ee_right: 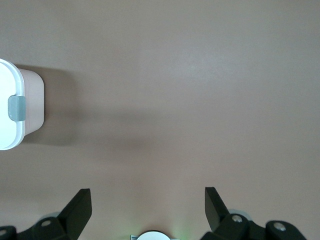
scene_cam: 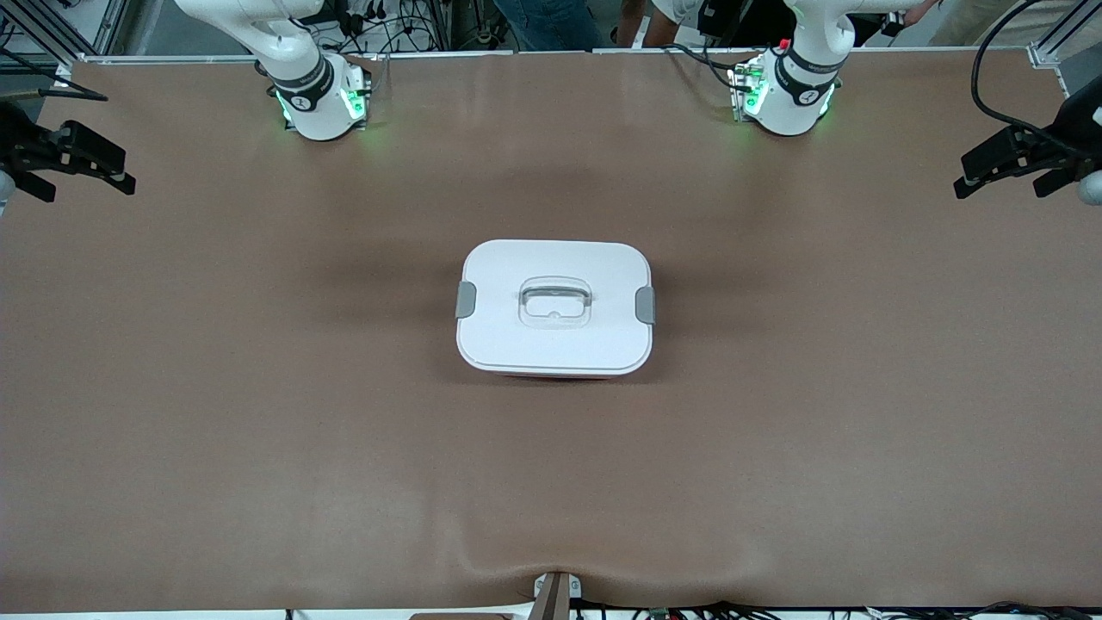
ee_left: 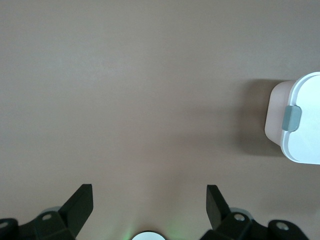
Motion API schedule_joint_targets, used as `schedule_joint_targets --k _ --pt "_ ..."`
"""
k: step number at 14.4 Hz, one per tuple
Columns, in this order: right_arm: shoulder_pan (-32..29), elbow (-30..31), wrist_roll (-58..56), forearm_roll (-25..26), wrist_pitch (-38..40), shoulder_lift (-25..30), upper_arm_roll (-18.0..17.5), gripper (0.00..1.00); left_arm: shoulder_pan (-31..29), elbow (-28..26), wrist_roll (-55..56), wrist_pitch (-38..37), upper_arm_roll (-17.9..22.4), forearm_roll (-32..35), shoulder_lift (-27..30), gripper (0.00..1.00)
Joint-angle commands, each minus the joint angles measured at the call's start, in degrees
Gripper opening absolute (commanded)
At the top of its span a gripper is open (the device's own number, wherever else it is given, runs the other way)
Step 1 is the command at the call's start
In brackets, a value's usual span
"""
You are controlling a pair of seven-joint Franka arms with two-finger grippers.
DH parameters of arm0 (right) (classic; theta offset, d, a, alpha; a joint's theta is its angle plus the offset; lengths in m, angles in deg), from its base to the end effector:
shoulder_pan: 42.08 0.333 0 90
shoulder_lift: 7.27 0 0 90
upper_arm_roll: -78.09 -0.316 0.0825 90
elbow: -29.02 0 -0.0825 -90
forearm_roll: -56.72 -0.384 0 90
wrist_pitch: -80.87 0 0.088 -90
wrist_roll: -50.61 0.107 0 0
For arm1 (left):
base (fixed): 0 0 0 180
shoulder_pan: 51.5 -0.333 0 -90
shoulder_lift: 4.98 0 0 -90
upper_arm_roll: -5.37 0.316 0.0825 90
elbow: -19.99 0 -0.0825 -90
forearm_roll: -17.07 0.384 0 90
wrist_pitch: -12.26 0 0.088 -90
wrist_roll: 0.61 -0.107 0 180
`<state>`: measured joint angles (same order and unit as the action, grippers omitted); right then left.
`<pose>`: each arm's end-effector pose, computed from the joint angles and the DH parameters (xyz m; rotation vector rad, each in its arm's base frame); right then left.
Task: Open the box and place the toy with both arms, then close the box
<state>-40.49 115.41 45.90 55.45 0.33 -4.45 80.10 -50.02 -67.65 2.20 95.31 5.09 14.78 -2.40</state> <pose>0.5214 -0.0017 0.6662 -3.1122 -0.1215 0.0807 0.5275 -0.0209 0.6577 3.1029 0.0220 -0.0568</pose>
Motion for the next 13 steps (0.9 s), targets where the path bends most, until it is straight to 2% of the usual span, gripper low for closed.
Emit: schedule_joint_targets --k 1,9,13 --pt "0.7 -0.8 0.4 0.8 0.2 -0.1 0.3 1.0 0.0 0.0 0.1 0.0 -0.1 0.9 -0.4 1.0" --pt "0.7 -0.8 0.4 0.8 0.1 -0.1 0.3 1.0 0.0 0.5 0.4 0.4 0.4 0.9 -0.9 1.0" --pt "0.7 -0.8 0.4 0.8 0.1 -0.1 0.3 1.0 -0.9 0.4 0.5 3.2 0.7 0.9 -1.6 1.0"
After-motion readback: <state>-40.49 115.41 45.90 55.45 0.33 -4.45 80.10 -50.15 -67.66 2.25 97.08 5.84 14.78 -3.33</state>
